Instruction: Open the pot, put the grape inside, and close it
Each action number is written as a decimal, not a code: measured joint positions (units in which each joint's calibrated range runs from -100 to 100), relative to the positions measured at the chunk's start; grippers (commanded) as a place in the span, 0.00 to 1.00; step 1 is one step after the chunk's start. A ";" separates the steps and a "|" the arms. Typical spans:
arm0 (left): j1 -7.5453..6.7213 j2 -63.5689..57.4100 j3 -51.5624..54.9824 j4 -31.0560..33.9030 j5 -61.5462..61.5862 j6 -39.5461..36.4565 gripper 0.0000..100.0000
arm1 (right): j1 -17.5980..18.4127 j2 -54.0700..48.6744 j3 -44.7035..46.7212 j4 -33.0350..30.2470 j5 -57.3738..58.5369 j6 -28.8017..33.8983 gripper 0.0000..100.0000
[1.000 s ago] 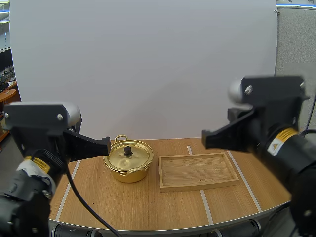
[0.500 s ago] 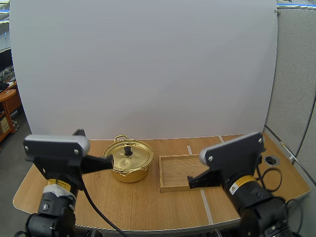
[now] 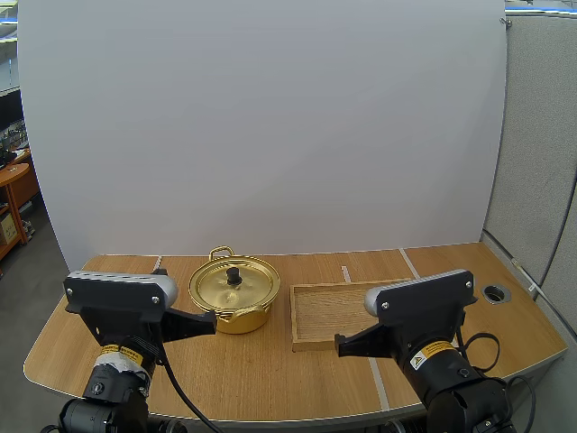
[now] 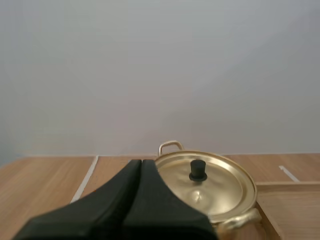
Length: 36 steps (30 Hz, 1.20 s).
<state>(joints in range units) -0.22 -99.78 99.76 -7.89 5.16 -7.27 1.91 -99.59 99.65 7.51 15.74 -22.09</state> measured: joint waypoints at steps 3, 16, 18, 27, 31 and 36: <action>0.00 0.00 0.00 0.00 6.71 0.01 0.00 | 0.00 0.00 0.00 0.38 7.42 0.00 0.00; 0.00 0.00 0.15 0.00 24.86 1.28 0.00 | 0.00 0.00 0.16 0.59 15.75 0.00 0.00; 0.00 0.00 0.15 0.00 24.86 1.28 0.00 | 0.00 0.00 0.16 0.59 15.75 0.00 0.00; 0.00 0.00 0.15 0.00 24.86 1.28 0.00 | 0.00 0.00 0.16 0.59 15.75 0.00 0.00; 0.00 0.00 0.15 0.00 24.86 1.28 0.00 | 0.00 0.00 0.16 0.59 15.75 0.00 0.00; 0.00 0.00 0.15 0.00 24.86 1.28 0.00 | 0.00 0.00 0.16 0.59 15.75 0.00 0.00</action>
<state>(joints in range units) -0.22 -99.78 99.92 -7.89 30.03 -5.99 1.91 -99.59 99.81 8.10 31.49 -22.09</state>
